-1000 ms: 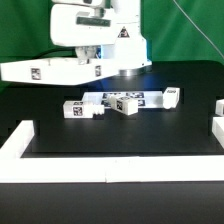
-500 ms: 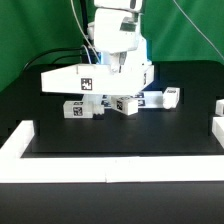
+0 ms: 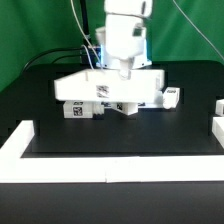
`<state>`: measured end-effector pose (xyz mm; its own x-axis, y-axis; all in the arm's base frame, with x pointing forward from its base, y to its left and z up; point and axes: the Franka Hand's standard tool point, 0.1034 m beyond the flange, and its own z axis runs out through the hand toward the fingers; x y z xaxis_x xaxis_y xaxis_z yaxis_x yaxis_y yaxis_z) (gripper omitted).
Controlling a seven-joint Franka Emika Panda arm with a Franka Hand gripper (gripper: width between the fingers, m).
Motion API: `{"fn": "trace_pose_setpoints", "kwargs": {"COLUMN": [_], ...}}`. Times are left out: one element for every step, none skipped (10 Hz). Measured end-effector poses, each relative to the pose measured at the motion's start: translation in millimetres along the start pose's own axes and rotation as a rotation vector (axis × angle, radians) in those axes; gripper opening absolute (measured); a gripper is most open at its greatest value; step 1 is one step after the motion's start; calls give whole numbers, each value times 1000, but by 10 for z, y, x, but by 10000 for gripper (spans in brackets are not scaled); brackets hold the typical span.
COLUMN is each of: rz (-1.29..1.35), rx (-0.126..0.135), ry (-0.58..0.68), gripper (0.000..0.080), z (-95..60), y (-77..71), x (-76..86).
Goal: Assemble one leg
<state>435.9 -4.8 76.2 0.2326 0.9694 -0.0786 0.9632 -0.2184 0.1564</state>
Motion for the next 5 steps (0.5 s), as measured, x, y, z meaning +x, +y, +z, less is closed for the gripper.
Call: {"fn": "trace_pose_setpoints", "kwargs": {"rz": [-40, -79, -137, -132, -130], "rx": [3, 6, 0, 2, 7], "ry": [16, 23, 29, 29, 27], "gripper": [54, 54, 54, 54, 54], "z": [125, 234, 284, 287, 296], "y": [25, 90, 181, 171, 146], "x": [209, 395, 546, 526, 506]}}
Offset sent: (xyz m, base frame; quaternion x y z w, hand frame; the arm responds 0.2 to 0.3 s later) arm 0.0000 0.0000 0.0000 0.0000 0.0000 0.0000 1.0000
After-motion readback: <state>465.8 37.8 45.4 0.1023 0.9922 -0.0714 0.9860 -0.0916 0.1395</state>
